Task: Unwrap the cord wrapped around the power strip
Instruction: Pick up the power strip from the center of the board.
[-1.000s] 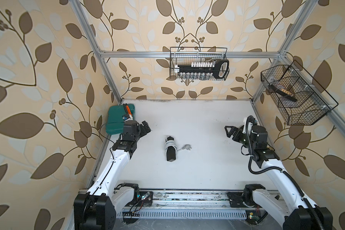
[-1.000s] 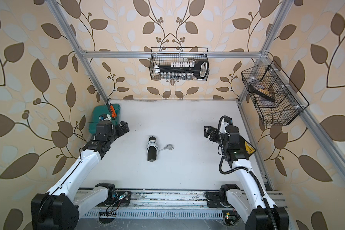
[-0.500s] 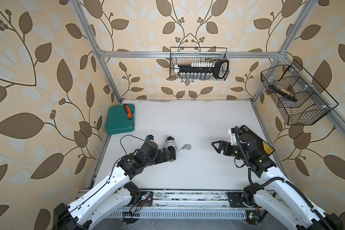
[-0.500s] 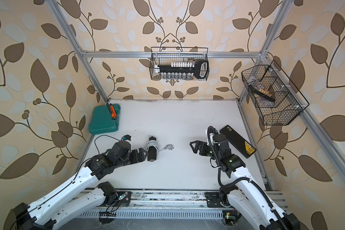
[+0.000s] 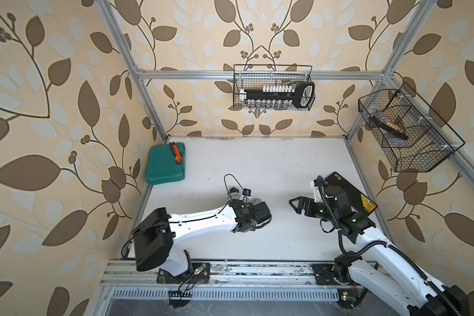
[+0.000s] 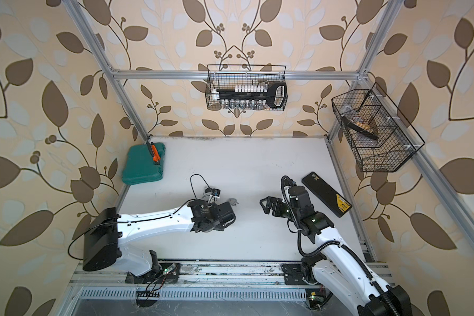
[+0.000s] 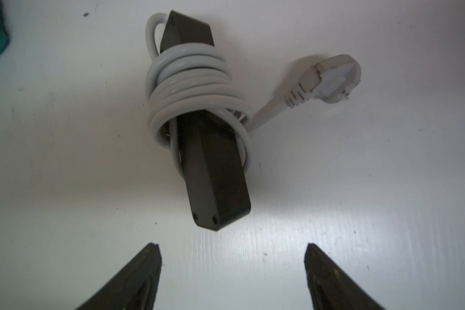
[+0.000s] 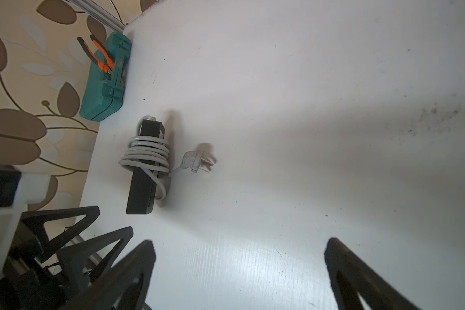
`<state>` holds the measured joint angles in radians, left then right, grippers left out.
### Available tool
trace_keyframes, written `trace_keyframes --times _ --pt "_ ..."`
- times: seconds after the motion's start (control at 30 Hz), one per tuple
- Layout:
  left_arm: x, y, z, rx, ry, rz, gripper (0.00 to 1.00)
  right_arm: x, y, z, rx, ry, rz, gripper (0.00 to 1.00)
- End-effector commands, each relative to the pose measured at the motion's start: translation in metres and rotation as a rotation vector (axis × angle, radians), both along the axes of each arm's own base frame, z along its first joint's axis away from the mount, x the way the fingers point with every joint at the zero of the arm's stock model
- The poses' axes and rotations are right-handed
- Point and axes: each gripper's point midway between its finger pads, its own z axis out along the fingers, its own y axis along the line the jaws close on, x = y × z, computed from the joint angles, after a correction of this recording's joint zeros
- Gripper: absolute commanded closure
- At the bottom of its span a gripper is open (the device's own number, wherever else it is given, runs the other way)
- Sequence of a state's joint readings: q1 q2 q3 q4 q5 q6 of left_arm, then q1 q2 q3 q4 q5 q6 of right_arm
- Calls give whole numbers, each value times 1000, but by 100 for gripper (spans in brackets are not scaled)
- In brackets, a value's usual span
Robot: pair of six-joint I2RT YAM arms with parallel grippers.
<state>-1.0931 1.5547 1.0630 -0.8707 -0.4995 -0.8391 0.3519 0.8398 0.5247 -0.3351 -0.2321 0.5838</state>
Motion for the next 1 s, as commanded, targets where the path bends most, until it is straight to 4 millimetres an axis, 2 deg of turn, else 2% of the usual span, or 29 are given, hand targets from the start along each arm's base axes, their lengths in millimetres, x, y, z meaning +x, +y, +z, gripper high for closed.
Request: trace_keyframes --times 0.0,0.13,0.53,0.97 --pt "8 17 -2 180 -34 8 18 -7 -4 -10 -22 24 -7 1" --pt "14 19 -10 246 -48 45 25 -8 -5 -10 -25 19 -7 1" --pt "23 20 -34 371 -66 52 37 -11 -6 -12 -27 25 -7 1" --pt "28 30 -42 480 -101 79 48 -15 -9 -13 -37 28 -8 1"
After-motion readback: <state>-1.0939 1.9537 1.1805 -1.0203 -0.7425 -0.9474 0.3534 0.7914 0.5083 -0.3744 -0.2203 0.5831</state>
